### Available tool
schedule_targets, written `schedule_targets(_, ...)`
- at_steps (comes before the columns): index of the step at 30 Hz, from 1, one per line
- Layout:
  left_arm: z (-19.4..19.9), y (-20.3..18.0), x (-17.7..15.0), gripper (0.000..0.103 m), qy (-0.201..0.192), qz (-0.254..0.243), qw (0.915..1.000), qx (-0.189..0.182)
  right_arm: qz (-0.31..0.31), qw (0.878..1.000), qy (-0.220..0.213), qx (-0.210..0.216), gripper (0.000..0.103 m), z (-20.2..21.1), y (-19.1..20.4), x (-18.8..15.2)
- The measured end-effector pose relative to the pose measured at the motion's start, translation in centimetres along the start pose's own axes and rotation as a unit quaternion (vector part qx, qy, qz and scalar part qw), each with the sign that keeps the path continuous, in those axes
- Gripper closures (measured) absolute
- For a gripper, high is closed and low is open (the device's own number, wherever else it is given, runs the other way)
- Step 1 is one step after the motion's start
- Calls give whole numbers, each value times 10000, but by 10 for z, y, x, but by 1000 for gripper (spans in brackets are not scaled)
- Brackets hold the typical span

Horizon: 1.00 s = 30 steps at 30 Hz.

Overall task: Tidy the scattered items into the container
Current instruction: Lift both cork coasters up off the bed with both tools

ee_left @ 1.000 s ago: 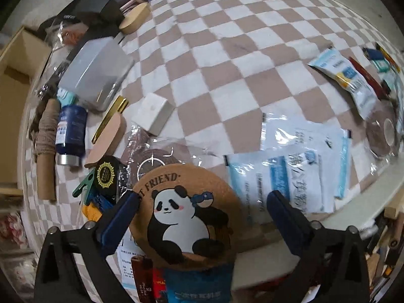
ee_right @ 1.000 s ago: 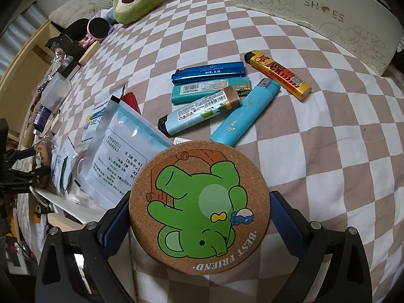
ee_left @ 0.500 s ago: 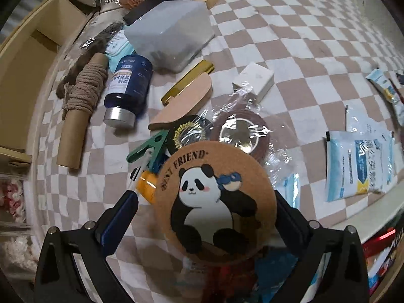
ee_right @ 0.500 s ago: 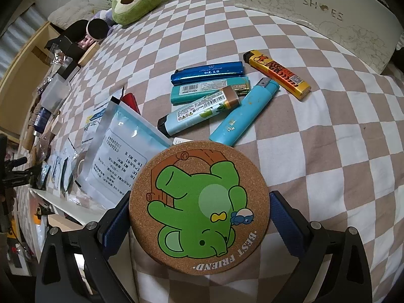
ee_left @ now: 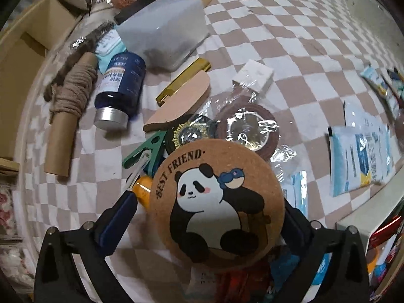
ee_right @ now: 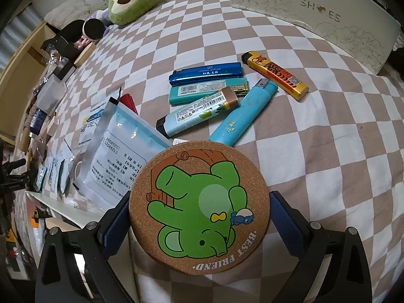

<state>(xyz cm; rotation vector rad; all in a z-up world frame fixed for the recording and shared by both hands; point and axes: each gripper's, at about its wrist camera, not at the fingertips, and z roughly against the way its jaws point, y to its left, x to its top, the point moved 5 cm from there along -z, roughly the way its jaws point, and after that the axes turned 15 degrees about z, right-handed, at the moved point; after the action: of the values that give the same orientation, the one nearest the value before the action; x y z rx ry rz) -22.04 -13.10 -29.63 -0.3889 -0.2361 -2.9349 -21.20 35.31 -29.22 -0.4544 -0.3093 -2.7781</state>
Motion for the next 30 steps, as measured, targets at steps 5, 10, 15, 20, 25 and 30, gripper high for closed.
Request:
schedule_targets(5,-8,12,6,0,116,338,9989,-303,10,10000,-19,59,3,0,-1,-1)
schedule_targets(10,-7,14,4,3,158,405,9982,-408,6,10000,-20,60,3,0,-1,-2)
schedule_targets(15,-5,12,3,6,113,372,9984,-407,-3,10000,-55,26,3,0,0,0)
schedule_targets(20,-1,10,3,6,1,355,9984,-433,-1,10000,-80,8,3,7,3,-4)
schedule_targets(25,13,10,5,6,-222,377,9979,-471,54,9997,-206,-133,3,22,3,-6)
schedule_targets(30,32,12,2,6,-483,433,9969,-441,132,9989,-340,-288,3,42,4,-5)
